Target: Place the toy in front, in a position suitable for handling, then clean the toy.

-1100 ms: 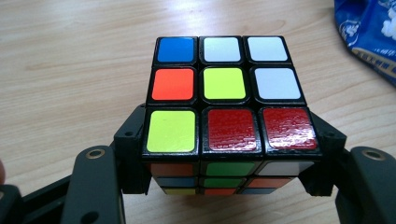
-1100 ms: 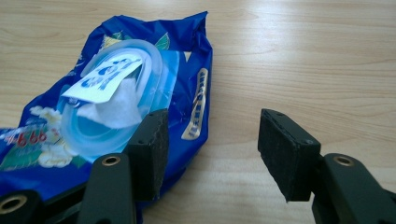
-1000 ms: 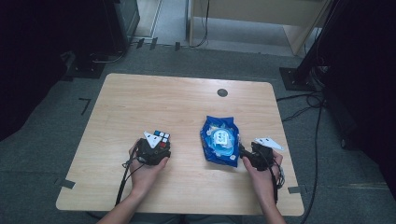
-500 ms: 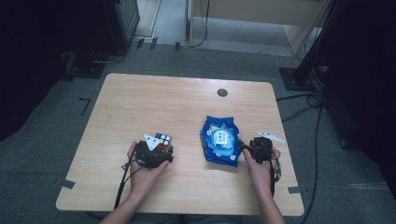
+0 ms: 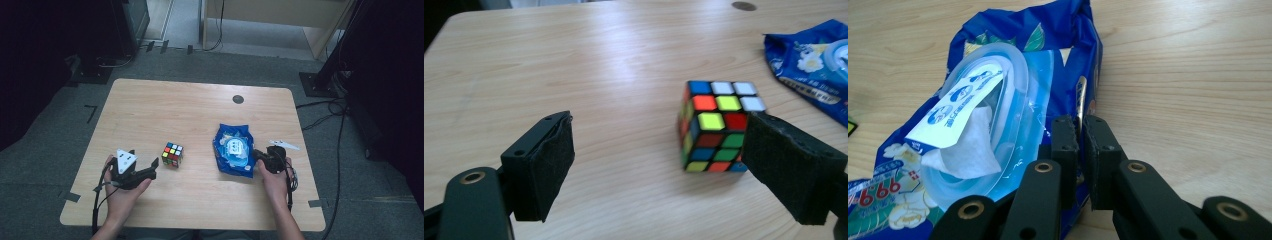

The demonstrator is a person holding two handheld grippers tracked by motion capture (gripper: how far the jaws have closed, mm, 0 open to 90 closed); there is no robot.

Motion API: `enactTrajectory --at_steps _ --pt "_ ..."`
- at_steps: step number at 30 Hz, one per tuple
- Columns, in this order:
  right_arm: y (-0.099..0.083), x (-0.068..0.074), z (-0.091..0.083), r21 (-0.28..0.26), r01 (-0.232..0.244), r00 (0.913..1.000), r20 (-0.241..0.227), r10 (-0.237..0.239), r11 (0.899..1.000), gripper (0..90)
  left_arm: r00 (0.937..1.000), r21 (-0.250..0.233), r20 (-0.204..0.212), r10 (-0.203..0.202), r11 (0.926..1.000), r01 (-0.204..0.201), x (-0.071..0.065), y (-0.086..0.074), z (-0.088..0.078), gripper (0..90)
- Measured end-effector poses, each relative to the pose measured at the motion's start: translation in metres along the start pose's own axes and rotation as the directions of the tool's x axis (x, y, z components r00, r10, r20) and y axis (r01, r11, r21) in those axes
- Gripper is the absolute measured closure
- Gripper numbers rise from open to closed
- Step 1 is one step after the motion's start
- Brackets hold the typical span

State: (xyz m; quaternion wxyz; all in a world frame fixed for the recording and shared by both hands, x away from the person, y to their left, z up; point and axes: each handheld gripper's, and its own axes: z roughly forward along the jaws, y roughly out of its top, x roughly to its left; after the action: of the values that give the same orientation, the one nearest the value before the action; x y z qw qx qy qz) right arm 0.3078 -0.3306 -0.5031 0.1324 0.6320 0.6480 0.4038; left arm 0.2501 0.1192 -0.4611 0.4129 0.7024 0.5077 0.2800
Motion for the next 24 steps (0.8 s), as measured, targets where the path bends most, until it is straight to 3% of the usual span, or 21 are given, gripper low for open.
enactTrajectory --at_steps 4,6,8,12,16,18,19,24 --pt "0.0 0.006 0.003 -0.001 0.029 0.9994 -0.019 -0.029 1.0 82.2 0.999 0.007 -0.023 -0.039 0.9992 0.04 0.016 -0.009 -0.006 14.0" --pt "0.0 0.009 0.004 -0.017 0.033 0.9994 -0.014 -0.033 0.999 68.0 0.9977 0.015 -0.019 -0.065 0.9977 0.066 0.02 -0.01 -0.006 14.1" --pt "0.002 0.012 0.003 -0.038 0.039 0.999 0.023 -0.038 0.999 53.3 0.9965 0.018 -0.01 -0.083 0.9964 0.083 0.022 -0.012 -0.006 14.1" --pt "0.001 0.014 -0.009 -0.066 0.069 0.9958 0.065 -0.064 0.995 38.5 0.9986 0.035 -0.015 -0.051 0.9981 0.051 0.021 -0.02 -0.004 14.0" --pt "-0.001 0.016 -0.022 -0.083 0.085 0.9944 0.07 -0.079 0.993 37.0 0.998 0.064 -0.017 -0.061 0.9961 0.062 0.024 -0.026 0.004 14.0" --pt "-0.003 0.018 -0.031 -0.108 0.081 0.9958 0.05 -0.076 0.991 36.8 0.9982 0.073 -0.019 -0.057 0.9956 0.059 0.026 -0.028 0.008 14.1" --pt "-0.003 0.023 -0.039 -0.124 0.096 0.995 0.039 -0.092 0.988 36.7 0.9981 0.081 -0.02 -0.058 0.995 0.059 0.028 -0.03 0.009 14.2" --pt "-0.005 0.036 -0.05 -0.135 0.137 0.9906 0.011 -0.137 0.981 36.4 0.9985 0.111 -0.009 -0.053 0.9923 0.054 0.032 -0.036 0.015 14.3"
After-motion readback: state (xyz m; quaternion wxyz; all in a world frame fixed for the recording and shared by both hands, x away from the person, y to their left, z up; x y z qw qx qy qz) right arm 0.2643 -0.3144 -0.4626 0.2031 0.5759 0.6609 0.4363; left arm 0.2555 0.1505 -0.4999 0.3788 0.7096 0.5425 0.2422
